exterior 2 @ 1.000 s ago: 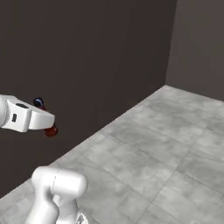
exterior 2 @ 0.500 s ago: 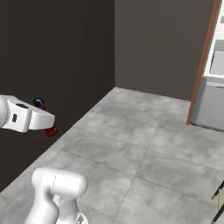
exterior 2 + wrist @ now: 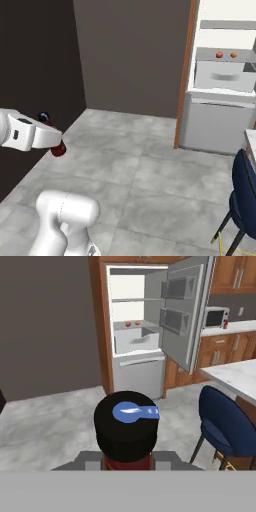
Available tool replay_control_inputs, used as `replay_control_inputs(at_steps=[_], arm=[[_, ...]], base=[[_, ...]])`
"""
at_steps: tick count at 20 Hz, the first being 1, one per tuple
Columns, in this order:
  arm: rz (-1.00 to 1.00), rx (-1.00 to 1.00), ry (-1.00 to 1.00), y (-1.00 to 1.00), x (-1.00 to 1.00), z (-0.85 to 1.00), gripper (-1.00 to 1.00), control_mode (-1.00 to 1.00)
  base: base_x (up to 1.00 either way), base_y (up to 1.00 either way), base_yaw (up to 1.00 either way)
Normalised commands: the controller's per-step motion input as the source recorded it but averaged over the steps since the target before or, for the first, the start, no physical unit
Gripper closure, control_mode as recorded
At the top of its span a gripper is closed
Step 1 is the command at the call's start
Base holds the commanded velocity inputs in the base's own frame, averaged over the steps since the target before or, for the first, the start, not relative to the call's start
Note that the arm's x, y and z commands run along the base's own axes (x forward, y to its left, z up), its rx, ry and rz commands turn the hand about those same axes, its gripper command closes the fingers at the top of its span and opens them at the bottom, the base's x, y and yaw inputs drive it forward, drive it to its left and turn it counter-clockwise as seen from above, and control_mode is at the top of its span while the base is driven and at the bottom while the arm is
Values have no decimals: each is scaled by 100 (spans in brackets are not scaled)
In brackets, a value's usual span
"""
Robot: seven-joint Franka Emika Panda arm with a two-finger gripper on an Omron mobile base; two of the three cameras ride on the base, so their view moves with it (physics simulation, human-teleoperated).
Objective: Place the ketchup and condiment bottle from the counter to the top shelf of the fridge. If the existing items in the fridge are on the top shelf, move them to other shelves.
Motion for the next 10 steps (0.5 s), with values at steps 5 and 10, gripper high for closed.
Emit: replay_control_inputs(at_steps=[5, 10], arm=[[0, 0, 0, 0, 0, 0, 100, 100], [0, 0, 0, 0, 0, 0, 100, 100]], base=[[100, -52, -28], [100, -52, -27]])
